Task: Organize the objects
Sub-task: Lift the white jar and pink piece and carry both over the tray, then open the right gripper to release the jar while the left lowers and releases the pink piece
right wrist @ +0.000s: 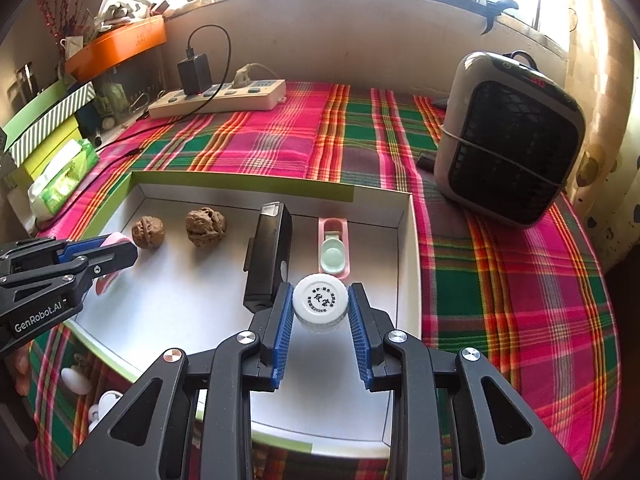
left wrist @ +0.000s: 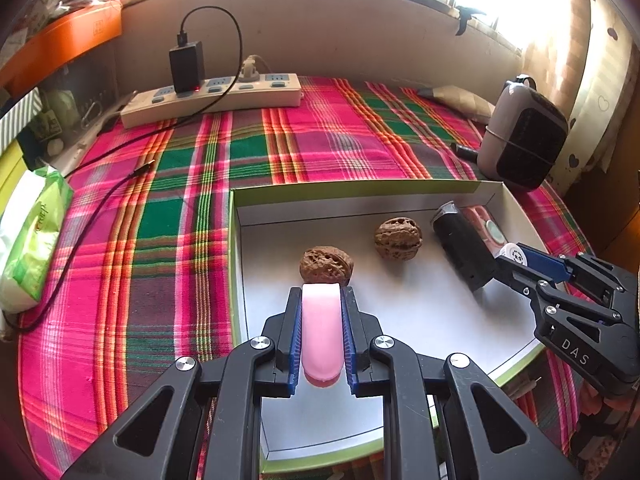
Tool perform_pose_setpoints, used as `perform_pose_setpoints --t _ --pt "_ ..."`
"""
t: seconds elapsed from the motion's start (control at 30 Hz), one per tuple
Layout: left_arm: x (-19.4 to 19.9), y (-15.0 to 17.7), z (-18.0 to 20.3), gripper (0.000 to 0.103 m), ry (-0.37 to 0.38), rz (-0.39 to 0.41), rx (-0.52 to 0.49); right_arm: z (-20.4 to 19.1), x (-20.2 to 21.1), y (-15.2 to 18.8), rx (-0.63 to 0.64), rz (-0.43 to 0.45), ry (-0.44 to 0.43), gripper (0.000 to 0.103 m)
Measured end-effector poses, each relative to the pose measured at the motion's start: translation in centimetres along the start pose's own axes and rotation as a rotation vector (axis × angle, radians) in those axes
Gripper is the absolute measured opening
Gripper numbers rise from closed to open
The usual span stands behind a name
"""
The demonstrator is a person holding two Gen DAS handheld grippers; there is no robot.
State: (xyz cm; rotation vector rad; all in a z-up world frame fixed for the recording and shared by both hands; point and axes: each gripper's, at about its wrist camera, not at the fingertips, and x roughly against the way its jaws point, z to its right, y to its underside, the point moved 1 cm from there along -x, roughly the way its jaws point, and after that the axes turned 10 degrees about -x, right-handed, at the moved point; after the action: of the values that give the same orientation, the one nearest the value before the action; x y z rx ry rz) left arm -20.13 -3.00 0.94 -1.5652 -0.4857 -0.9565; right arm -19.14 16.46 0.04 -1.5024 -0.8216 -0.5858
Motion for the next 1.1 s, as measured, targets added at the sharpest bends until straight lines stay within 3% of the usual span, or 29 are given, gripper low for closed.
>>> perform_pose_setpoints --t 1.1 --pt "-1.1 -0.6 0.9 0.018 -0.054 -0.009 -0.036 -0.2 -1.4 -0.4 0.024 0.009 0.018 0.029"
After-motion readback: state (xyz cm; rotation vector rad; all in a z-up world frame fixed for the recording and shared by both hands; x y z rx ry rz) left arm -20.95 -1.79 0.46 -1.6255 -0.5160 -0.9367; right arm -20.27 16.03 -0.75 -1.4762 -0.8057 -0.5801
